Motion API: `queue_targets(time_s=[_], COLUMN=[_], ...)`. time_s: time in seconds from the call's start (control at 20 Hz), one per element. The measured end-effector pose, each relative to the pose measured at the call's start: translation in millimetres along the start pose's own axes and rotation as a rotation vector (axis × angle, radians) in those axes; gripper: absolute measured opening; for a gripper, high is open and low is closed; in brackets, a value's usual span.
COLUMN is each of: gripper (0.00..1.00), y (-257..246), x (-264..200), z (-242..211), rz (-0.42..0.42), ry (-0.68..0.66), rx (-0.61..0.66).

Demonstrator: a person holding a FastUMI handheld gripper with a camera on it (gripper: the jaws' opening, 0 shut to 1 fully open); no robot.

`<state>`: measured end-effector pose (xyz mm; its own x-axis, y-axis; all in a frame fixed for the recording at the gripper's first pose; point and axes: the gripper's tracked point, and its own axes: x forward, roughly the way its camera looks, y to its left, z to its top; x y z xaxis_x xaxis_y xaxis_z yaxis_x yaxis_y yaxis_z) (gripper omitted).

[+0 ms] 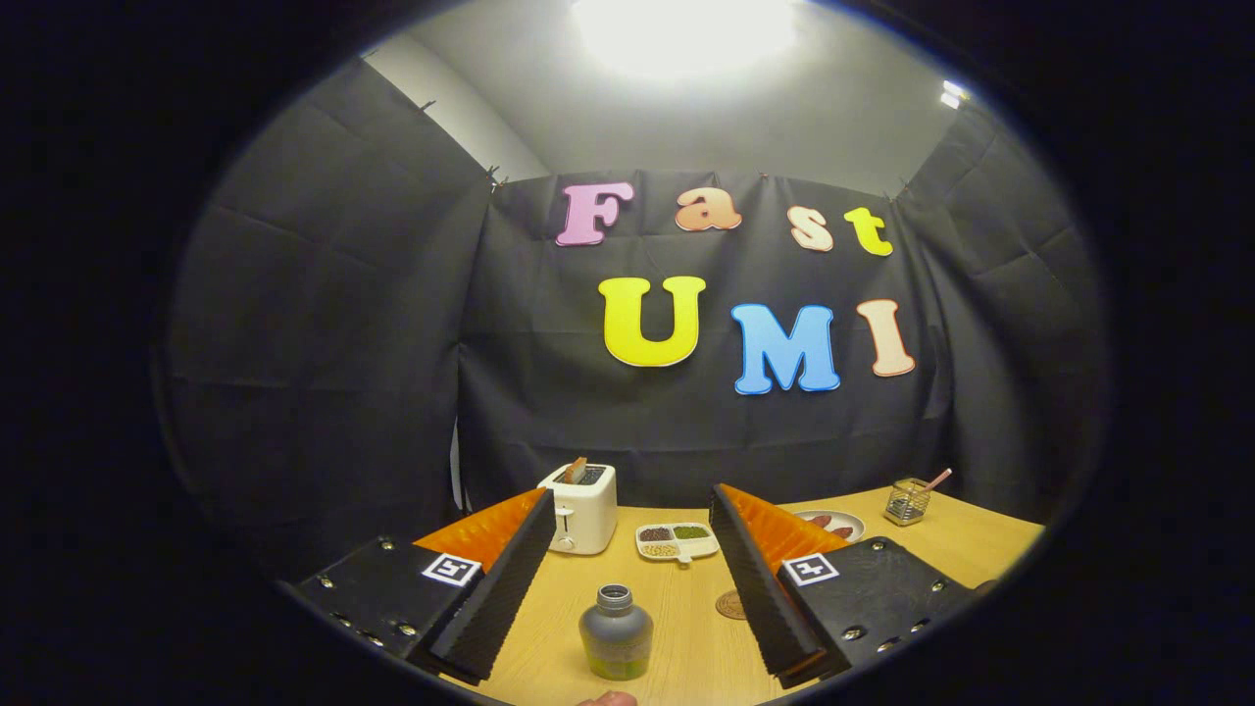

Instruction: Take the bottle from table, then pour the juice into the cup, finally place the bottle on the coaster

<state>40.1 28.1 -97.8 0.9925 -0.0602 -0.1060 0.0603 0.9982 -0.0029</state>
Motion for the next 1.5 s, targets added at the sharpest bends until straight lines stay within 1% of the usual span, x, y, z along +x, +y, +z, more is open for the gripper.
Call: queue_targets(time_s=[0.45,0.75,1.05,1.25,1.5], gripper=[0.96,0.96,0.96,0.97,0.97], y=[23.2,22.3,17.4,16.8,17.9], x=[11.2,15.4,23.5,24.6,23.7], z=[-77.9,-128.4,-166.4,-186.6,-213.1], rz=[-0.007,-0.04,-0.074,-0.077,-0.066], ry=[0.118,0.217,0.296,0.335,0.39], rx=[-0.03,-0.027,0.001,-0.01,0.007])
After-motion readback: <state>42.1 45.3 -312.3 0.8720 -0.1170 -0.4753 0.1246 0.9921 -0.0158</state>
